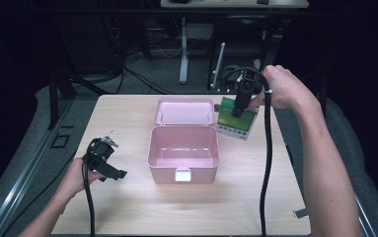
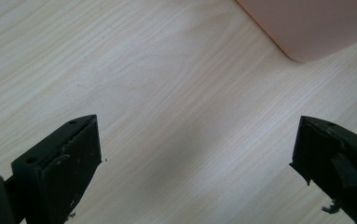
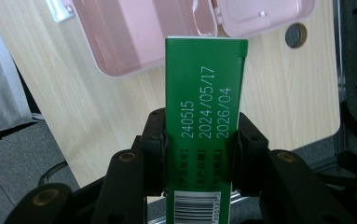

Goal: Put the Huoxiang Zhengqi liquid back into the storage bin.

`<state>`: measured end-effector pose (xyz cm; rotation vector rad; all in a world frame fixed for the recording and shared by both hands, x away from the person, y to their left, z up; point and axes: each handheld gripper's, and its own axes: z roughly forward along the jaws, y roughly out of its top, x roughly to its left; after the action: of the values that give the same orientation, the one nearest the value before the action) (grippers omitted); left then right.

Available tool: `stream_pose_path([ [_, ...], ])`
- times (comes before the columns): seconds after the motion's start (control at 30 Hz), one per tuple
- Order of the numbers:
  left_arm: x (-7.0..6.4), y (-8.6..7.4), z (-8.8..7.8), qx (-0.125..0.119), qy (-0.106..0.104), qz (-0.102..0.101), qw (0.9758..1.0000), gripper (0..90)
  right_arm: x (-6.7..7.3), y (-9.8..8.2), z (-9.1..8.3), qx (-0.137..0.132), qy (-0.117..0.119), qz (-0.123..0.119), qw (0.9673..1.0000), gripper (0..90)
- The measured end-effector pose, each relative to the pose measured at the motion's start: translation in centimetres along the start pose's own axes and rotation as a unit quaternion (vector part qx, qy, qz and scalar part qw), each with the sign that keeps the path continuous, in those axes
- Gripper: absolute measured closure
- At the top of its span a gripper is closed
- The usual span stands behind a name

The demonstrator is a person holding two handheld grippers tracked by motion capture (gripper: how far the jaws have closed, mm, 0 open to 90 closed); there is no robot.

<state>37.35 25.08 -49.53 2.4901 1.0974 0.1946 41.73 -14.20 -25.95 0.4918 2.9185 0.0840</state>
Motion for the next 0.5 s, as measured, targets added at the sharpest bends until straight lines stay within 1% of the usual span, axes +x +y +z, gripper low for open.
stream_pose_path([
  [0.27,0.1,-0.1,0.1,0.000,0.000,-0.001,1.0000,1.2,0.8,2.6,-0.3,-0.013,0.004,-0.028,0.9995,63.0],
  [0.5,0.2,-0.2,0.1,0.000,0.000,-0.004,1.0000,1.2,1.5,4.6,0.1,-0.013,0.007,-0.049,0.9987,63.0],
])
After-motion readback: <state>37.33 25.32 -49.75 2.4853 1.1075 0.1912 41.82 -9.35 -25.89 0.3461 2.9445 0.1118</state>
